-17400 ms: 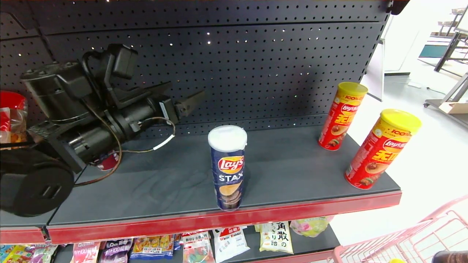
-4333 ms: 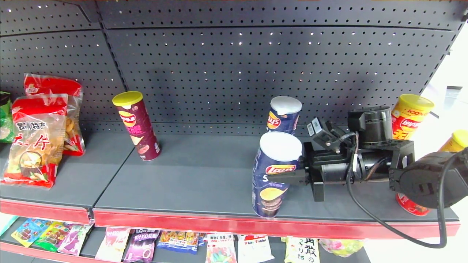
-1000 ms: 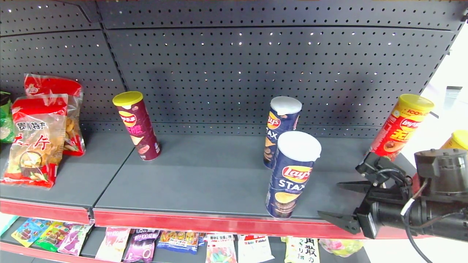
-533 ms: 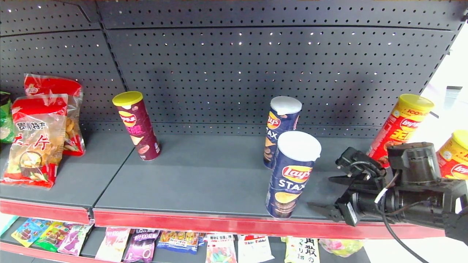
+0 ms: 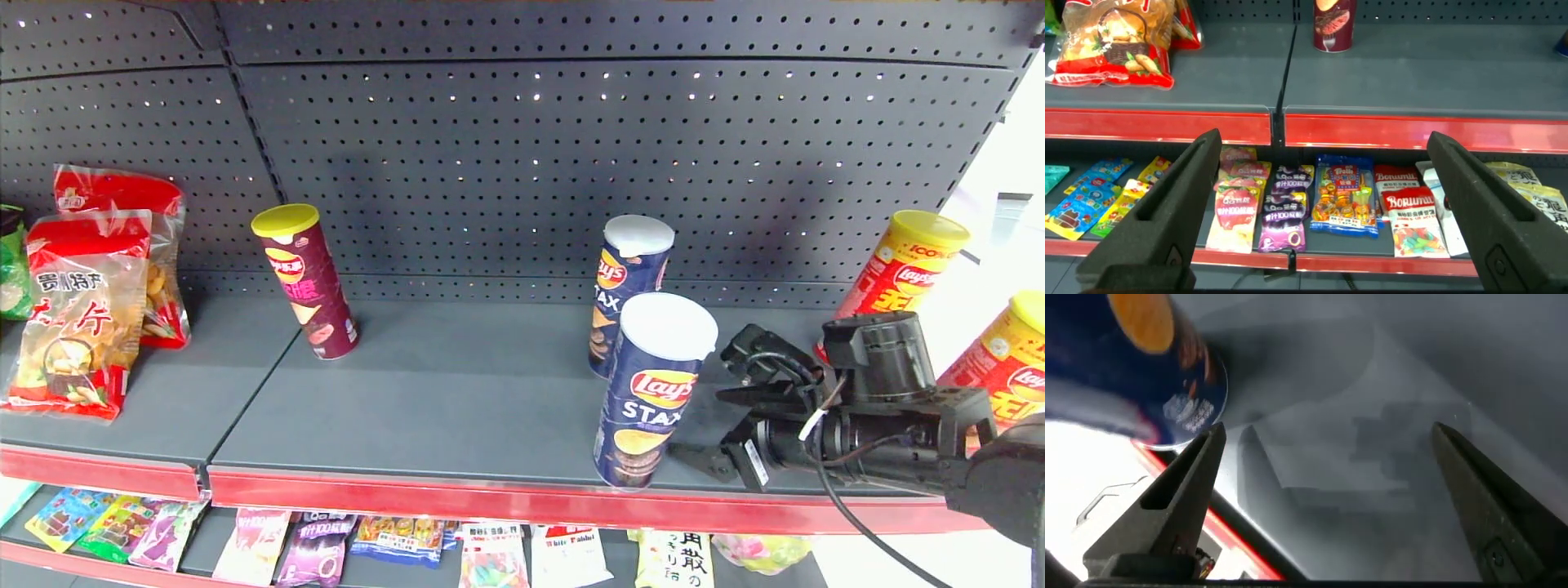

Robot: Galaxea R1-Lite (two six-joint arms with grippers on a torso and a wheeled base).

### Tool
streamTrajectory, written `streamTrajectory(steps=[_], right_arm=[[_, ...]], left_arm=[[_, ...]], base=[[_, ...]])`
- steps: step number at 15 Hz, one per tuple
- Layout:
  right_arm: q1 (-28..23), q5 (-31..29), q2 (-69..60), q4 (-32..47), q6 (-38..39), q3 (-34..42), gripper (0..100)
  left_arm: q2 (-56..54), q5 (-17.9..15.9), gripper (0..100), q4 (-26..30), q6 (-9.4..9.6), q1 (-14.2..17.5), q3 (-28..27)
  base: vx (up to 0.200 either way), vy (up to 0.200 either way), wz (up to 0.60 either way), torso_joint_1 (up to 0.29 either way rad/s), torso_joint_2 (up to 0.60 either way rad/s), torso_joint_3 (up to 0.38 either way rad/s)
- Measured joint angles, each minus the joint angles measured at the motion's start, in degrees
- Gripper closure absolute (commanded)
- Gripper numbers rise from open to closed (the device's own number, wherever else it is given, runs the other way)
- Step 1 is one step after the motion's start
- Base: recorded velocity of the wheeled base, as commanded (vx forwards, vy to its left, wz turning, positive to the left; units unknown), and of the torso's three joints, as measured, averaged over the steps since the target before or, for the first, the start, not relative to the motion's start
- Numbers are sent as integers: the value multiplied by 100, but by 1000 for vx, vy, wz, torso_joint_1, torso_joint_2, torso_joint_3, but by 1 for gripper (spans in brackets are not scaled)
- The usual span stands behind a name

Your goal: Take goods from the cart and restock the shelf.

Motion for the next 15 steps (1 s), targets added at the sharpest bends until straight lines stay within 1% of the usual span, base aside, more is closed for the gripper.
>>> streamTrajectory(steps=[5, 15], right_arm=[[157, 0, 107, 2, 57, -76, 0], [228, -1, 213, 2, 66, -212, 0]], left_arm=[[2, 0, 0, -2, 0, 0, 0], [2, -5, 0, -2, 0, 0, 0]], base=[[0, 0, 0, 0, 0, 0], [0, 0, 0, 0, 0, 0]])
